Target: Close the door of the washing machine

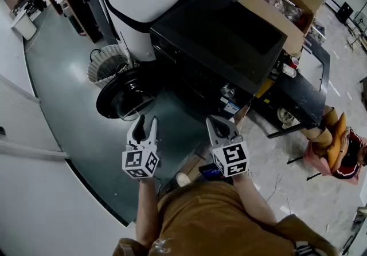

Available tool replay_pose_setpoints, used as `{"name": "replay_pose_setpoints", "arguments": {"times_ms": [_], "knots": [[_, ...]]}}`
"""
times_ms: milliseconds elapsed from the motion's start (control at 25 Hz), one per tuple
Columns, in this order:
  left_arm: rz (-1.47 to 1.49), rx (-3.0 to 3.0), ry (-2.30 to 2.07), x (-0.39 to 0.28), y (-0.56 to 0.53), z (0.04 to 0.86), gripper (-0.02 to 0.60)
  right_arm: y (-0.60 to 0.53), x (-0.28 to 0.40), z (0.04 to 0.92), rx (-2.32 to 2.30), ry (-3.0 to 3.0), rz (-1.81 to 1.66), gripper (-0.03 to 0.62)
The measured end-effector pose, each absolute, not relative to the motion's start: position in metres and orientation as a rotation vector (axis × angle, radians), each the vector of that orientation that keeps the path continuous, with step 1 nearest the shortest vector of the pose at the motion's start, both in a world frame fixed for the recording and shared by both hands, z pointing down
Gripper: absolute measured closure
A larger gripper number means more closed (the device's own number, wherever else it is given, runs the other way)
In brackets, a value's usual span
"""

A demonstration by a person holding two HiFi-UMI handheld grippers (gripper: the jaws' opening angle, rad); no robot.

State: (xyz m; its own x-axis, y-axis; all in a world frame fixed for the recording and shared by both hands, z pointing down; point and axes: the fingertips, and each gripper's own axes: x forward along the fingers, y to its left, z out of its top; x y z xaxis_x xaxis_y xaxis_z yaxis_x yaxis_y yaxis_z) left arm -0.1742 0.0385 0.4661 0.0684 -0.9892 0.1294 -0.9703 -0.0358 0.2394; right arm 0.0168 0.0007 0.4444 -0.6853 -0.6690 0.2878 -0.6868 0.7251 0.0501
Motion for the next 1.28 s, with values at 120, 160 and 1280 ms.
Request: {"name": "replay_pose_setpoints", "arguments": {"times_ms": [120,160,1280], "knots": [[-0.103,2.081,-1.975,-0.178,0.039,0.467,0.399,0.002,0.013,0.444,1.06,-2.642,0.089,0.583],[-0.101,2.08,-1.974,-0.179,0.039,0.467,0.399,0.003,0.013,0.444,1.061,-2.641,0.091,0.583],[-0.012,1.764,-2.19,-0.308,-0.002,0.522,0.399,-0.054,-0.035,0.464,0.831,-2.696,0.139,0.583]]}}
